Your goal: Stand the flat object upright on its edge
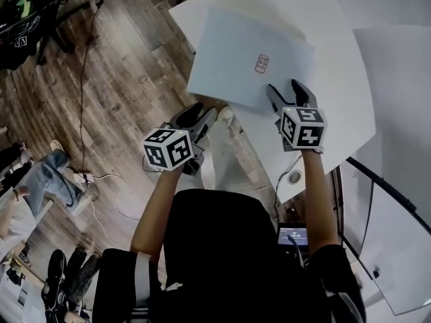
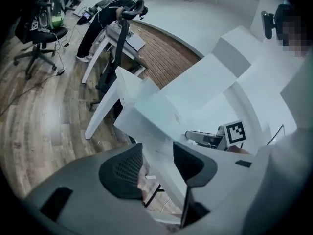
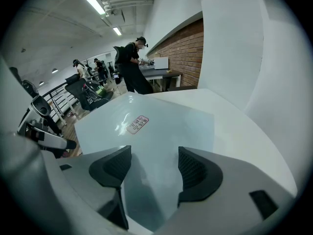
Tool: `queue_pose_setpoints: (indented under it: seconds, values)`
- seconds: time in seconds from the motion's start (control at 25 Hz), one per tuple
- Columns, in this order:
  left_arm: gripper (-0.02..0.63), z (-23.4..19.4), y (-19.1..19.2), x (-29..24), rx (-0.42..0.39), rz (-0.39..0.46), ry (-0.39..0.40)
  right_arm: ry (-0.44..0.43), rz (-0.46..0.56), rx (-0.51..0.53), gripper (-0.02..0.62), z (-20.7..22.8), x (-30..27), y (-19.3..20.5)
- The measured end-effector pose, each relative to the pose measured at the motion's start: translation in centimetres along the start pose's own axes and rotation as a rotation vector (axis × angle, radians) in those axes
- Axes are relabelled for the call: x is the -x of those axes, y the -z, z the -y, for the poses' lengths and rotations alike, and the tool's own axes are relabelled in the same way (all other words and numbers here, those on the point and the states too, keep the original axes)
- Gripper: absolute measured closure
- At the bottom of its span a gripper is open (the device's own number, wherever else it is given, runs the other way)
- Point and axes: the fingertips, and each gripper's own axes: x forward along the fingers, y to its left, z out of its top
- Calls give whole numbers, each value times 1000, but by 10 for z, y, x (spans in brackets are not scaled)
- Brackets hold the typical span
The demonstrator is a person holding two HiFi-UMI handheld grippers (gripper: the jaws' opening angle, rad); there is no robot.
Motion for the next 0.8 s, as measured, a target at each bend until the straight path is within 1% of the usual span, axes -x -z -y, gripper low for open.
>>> queue_pose_setpoints:
  seconds: [0.12, 0.2, 0.44, 0.64, 0.72, 0.8]
  values:
    - [389, -1, -2, -3, 31, 41, 42, -7, -5, 0, 293, -3, 1, 2]
    - [377, -2, -3, -5, 49, 64, 57, -13, -9, 5, 293, -5, 2, 3]
    - [356, -9, 4, -9, 84, 60, 67, -21, -15, 15, 293, -14, 3, 9]
    - [350, -13, 3, -9, 101, 79, 84, -27, -8, 14, 293, -16, 4, 9]
    - [343, -14, 2, -9, 134, 91, 100, -27, -7, 15, 293, -16, 4, 9]
    - [333, -17, 2, -9, 186, 108, 121, -28, -6, 16, 293, -16, 4, 10]
